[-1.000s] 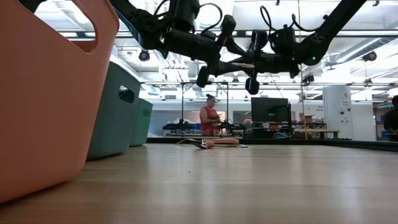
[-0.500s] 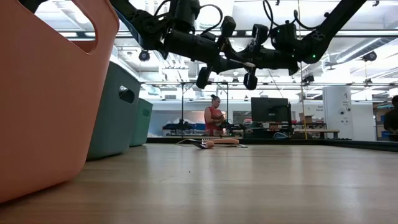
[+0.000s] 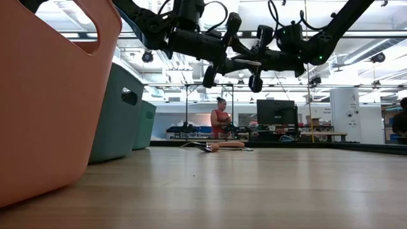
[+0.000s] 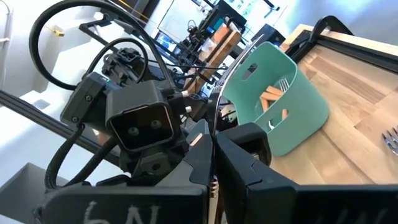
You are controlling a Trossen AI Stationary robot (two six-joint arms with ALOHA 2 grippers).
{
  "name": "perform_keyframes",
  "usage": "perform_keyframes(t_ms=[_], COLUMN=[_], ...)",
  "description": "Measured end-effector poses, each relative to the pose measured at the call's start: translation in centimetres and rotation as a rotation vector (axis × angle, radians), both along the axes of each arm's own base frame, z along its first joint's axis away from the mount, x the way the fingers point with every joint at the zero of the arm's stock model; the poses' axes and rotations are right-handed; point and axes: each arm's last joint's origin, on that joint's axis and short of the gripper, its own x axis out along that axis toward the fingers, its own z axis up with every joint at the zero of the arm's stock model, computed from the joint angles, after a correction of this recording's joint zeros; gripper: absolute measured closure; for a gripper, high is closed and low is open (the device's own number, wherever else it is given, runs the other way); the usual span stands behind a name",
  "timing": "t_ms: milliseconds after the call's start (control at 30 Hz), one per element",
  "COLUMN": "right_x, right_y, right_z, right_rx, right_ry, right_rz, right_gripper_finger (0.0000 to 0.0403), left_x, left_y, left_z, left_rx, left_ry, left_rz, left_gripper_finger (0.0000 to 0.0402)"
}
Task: Sort silverware by color (type)
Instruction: Put the white fork into the orange bin
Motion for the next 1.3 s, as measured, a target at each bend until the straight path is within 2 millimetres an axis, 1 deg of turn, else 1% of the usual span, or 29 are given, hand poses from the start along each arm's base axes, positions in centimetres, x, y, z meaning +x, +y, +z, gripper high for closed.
perform_keyframes(t_ms=[167, 400, 500, 667, 700, 900, 1000, 1133, 1200, 1300], right_x=[0.2, 0.7, 0.7, 1.0, 1.0, 1.3, 1.2, 0.7, 0.5, -0.2], right_y=[0.2, 0.7, 0.7, 0.5, 0.5, 0.2, -0.1, -0.7, -1.0, -1.9], right_z=[0.0, 0.2, 0.2, 1.3, 1.5, 2.6, 2.9, 3.4, 3.7, 4.6], right_rx=[-0.001, -0.029, -0.031, -0.072, -0.081, -0.072, -0.057, -0.046, -0.049, -0.068], right_ry=[-0.001, -0.017, -0.019, -0.048, -0.053, -0.062, -0.054, -0.043, -0.045, -0.056], right_rz=[0.007, 0.007, 0.005, 0.028, 0.029, 0.032, 0.030, 0.054, 0.074, 0.093], right_gripper_finger=[0.0394, 0.0394, 0.0394, 0.0393, 0.0393, 0.0392, 0.0379, 0.0342, 0.0321, 0.0295], left_x=[0.0, 0.0, 0.0, -0.1, -0.1, -0.3, -0.4, -0.6, -1.0, -2.2], left_y=[0.0, 0.0, 0.0, 0.2, 0.2, 0.4, 0.6, 0.6, 0.5, 0.3], left_z=[0.0, 0.0, 0.0, -0.3, -0.2, 0.1, 0.3, 0.3, 0.6, 1.5], left_rx=[0.010, 0.017, 0.028, 0.010, 0.002, -0.008, -0.011, -0.006, 0.007, 0.039], left_ry=[0.004, 0.006, 0.010, 0.031, 0.026, 0.008, 0.008, 0.036, 0.068, 0.176], left_rz=[-0.001, -0.001, -0.002, 0.015, 0.017, 0.023, 0.012, -0.015, -0.024, -0.034], left_gripper_finger=[0.0264, 0.0284, 0.0308, 0.0380, 0.0385, 0.0386, 0.0386, 0.0386, 0.0387, 0.0387])
